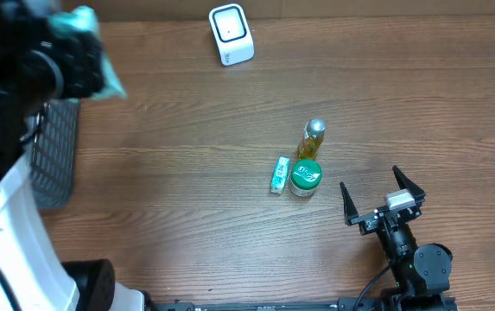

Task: Scan the item barcode
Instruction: 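Lift the wipes pack out and carry it toward the yellow bottle, then release the wipes pack beside the bottle and raise the left gripper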

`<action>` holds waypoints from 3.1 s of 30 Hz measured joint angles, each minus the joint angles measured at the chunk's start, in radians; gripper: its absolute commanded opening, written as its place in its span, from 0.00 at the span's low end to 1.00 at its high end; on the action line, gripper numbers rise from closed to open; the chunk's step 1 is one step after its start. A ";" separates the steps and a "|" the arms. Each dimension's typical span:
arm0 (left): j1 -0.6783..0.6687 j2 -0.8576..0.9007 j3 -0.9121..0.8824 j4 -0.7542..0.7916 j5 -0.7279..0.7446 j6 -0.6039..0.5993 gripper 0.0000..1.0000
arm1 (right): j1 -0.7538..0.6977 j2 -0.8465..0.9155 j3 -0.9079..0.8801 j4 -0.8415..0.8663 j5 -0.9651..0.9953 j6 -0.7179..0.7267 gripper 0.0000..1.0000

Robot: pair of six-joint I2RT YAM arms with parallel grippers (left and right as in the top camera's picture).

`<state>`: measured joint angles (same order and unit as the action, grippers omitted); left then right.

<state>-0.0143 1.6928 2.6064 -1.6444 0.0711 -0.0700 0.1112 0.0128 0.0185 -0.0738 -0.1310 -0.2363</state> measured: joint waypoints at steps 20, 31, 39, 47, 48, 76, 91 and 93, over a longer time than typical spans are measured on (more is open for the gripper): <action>-0.493 0.430 -0.003 -0.038 -0.052 -0.111 0.71 | 0.000 0.000 0.000 0.000 0.000 0.000 1.00; -0.644 0.629 -0.003 0.049 -0.182 -0.234 0.72 | 0.000 0.000 0.000 0.000 0.000 0.000 1.00; -0.618 0.652 -0.004 0.080 -0.192 -0.254 0.76 | 0.000 0.000 0.000 0.000 0.000 0.000 1.00; -0.525 0.652 -0.004 0.063 -0.172 -0.241 0.62 | 0.000 0.000 0.000 0.000 0.000 0.000 1.00; -0.512 0.652 -0.004 0.063 -0.165 -0.240 0.63 | 0.000 0.000 0.000 0.000 0.000 0.000 1.00; -0.470 0.294 -0.010 -0.023 -0.163 -0.113 0.50 | 0.000 0.000 0.000 0.000 0.000 0.000 1.00; -0.449 -0.007 -0.023 -0.043 -0.277 -0.164 0.51 | 0.000 0.000 0.000 0.000 0.000 0.000 1.00; -0.449 -0.026 -0.059 -0.043 -0.278 -0.164 0.51 | 0.000 0.000 0.000 0.000 0.000 0.000 1.00</action>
<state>-0.4629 1.6672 2.5473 -1.6871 -0.2066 -0.2344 0.1112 0.0128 0.0185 -0.0738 -0.1310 -0.2363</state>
